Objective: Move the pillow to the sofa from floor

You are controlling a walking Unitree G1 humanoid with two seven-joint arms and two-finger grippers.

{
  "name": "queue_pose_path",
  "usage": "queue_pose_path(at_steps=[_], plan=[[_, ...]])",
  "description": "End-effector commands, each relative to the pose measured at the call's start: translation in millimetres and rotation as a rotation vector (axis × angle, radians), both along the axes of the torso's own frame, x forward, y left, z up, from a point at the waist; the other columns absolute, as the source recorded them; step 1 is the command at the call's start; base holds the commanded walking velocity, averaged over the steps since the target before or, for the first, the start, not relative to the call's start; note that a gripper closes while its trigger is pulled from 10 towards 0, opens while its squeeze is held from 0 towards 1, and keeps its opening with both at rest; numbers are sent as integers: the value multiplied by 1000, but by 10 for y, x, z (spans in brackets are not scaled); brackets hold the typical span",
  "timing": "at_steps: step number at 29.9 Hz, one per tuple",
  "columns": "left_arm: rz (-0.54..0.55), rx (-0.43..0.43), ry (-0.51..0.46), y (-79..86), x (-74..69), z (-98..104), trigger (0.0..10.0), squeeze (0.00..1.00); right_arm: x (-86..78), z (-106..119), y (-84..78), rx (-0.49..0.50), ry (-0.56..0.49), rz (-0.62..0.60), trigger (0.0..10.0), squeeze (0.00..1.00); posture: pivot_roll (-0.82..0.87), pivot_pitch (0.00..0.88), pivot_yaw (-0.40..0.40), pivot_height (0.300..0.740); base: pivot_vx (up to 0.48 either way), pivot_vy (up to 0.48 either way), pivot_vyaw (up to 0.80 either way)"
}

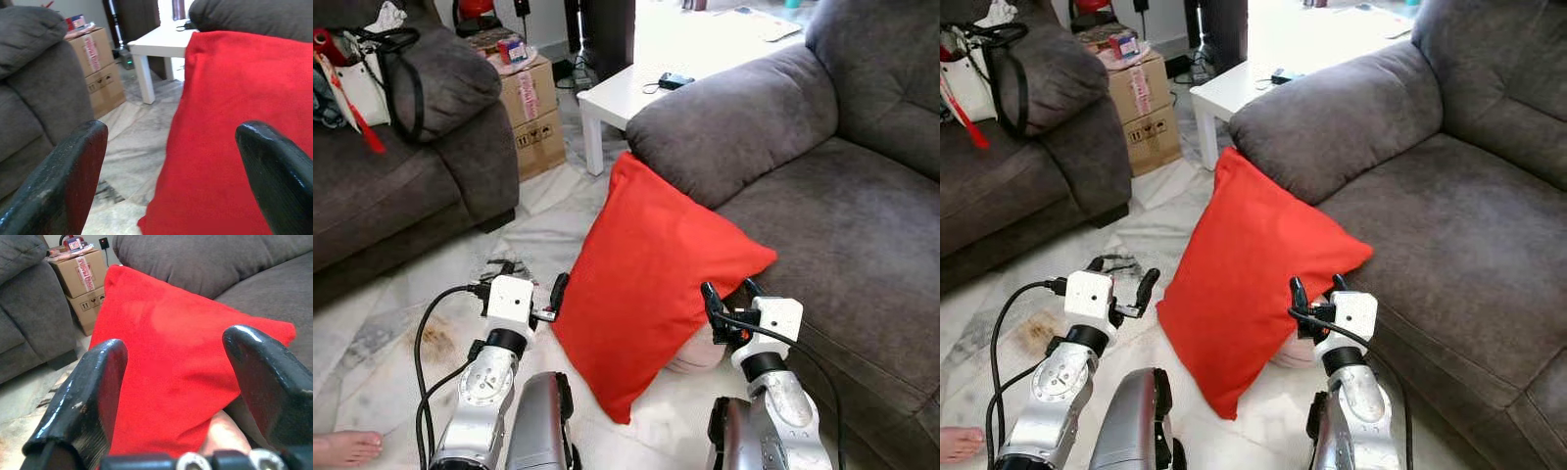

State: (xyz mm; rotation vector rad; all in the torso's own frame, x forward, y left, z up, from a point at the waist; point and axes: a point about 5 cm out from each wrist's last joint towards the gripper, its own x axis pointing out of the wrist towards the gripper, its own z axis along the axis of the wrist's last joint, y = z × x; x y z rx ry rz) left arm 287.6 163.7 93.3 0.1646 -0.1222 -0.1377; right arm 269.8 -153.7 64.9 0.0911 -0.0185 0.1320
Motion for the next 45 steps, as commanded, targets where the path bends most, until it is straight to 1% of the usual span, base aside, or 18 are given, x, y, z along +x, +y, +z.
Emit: queue_pose_path(at_steps=[1,10,17,24,26,28,31,33,36,37,38,39,41,42,44,45], plan=[[-4,-8,9,6,-8,-5,10000,0,-8,-22,0,4,17,0,10000,0,31,127,6,559,274,0,0],[6,-18,9,25,-2,-3,10000,0,-7,-33,15,3,22,11,10000,0,30,127,5,559,375,0,0],[4,-18,8,23,-2,0,10000,0,7,-49,-11,12,35,-8,10000,0,31,128,5,559,378,0,0],[1,-16,9,24,-2,1,10000,0,9,-61,-3,7,42,-11,10000,0,33,128,5,559,371,0,0],[-2,-16,10,20,-2,-2,10000,0,9,-66,-3,6,46,-14,10000,0,33,128,6,559,0,0,0],[-38,-18,28,-26,-8,-25,10000,0,13,-107,-14,-3,73,-30,10000,0,35,128,6,559,0,0,0],[-57,-17,46,-55,-25,-54,10000,0,17,-183,-42,-7,124,-53,10000,0,34,128,6,559,0,0,0],[-45,-9,58,-30,-35,-73,10000,0,23,-223,-81,3,152,-80,10000,0,35,129,6,559,0,0,0],[-38,-2,68,18,-61,-99,10000,0,38,-279,-113,45,194,-103,10000,0,38,129,3,559,0,0,0],[-38,-2,68,18,-61,-99,10000,0,38,-279,-113,45,194,-103,10000,0,38,129,3,559,0,0,0],[-29,0,71,52,-74,-104,10000,0,51,-328,-134,60,237,-121,10000,0,40,130,1,559,0,0,0],[-29,0,71,52,-74,-104,10000,0,51,-328,-134,60,237,-121,10000,0,40,130,1,559,0,0,0],[-16,1,78,90,-86,-114,10000,0,82,-405,-140,115,303,-136,10000,0,42,130,1,559,0,0,0],[-16,1,78,95,-91,-115,10000,0,93,-413,-134,146,309,-137,10000,890,45,132,0,559,0,0,0],[-15,1,79,98,-97,-115,10000,0,105,-416,-128,182,309,-139,10000,890,48,132,0,559,0,0,0],[-14,3,79,104,-101,-114,10000,0,123,-423,-129,201,318,-146,10000,1000,50,132,0,559,0,0,0]])
